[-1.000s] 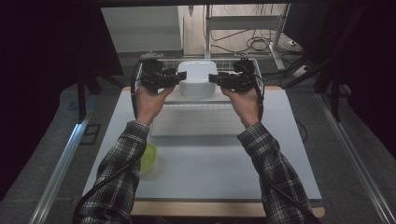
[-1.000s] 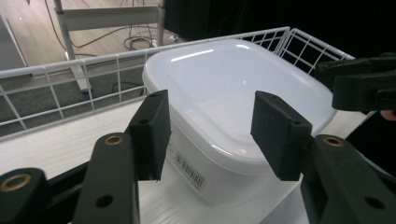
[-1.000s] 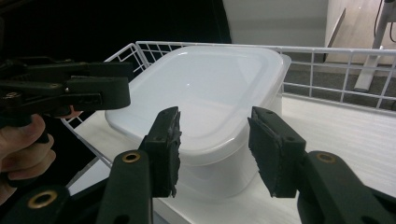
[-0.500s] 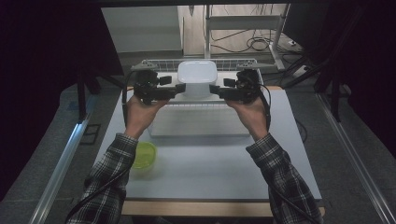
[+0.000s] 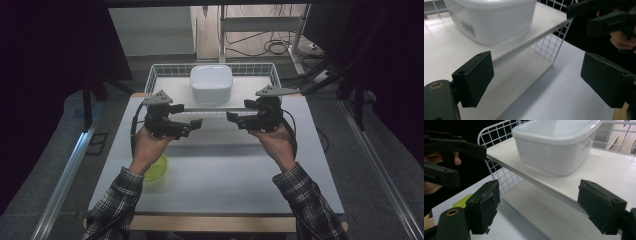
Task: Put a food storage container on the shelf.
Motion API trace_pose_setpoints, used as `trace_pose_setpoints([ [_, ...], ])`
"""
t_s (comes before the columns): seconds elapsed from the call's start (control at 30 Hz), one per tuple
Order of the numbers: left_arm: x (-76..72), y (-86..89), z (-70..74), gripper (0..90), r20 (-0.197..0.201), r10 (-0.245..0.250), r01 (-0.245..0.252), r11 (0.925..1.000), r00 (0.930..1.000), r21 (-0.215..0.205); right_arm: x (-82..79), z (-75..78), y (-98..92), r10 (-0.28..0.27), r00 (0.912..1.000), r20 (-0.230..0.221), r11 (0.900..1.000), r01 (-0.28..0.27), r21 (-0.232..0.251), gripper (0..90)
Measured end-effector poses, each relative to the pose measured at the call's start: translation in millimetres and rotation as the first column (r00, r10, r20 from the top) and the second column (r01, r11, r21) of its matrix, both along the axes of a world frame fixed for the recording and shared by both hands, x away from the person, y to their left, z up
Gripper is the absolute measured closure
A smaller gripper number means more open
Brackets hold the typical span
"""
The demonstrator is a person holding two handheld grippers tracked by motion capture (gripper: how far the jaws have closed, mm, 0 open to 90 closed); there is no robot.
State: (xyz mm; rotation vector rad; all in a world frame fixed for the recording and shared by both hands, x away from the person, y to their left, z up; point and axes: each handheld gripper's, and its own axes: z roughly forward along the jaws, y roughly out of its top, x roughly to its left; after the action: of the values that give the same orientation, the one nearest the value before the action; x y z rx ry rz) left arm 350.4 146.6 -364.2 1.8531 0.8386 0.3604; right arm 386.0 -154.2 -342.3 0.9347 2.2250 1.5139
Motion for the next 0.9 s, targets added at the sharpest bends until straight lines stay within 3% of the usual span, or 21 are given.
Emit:
trace_pose_setpoints([
  [0.07, -5.9, -2.0, -7.4, 7.6, 0.014, 0.008, -0.008, 0.9993, 0.9999, 0.037, -4.6, -7.4, -2.7, 0.008, 0.9999, -0.009, 1.000, -0.008, -0.001, 14.8],
  [0.33, -29.8, -2.1, -33.2, 8.9, 0.066, -0.003, -0.003, 0.9948, 0.9978, 0.102, -17.6, -24.5, -8.7, 0.017, 0.9999, 0.001, 0.999, -0.017, -0.047, 9.9],
  [0.5, -38.6, 1.9, -44.4, 9.4, 0.049, -0.017, 0.013, 0.9974, 0.9987, 0.071, -25.6, -34.6, -11.7, 0.023, 0.9997, 0.008, 0.997, -0.022, -0.069, 7.2],
  [0.57, -43.7, 6.2, -53.4, 10.3, 0.033, -0.018, 0.017, 0.9992, 0.9993, 0.037, -31.1, -42.7, -16.7, 0.027, 0.9996, 0.010, 0.997, -0.026, -0.078, 6.1],
  [0.7, -47.4, 9.1, -60.9, 10.9, 0.019, -0.018, 0.017, 0.9992, 0.9997, 0.035, -34.5, -51.1, -22.8, 0.028, 0.9996, 0.005, 0.996, -0.027, -0.091, 4.6],
  [0.9, -59.7, 15.3, -75.2, 10.5, 0.018, 0.004, -0.005, 0.9983, 0.9998, 0.058, -39.8, -62.1, -28.5, 0.032, 0.9992, -0.022, 0.997, -0.034, -0.072, 4.3],
])
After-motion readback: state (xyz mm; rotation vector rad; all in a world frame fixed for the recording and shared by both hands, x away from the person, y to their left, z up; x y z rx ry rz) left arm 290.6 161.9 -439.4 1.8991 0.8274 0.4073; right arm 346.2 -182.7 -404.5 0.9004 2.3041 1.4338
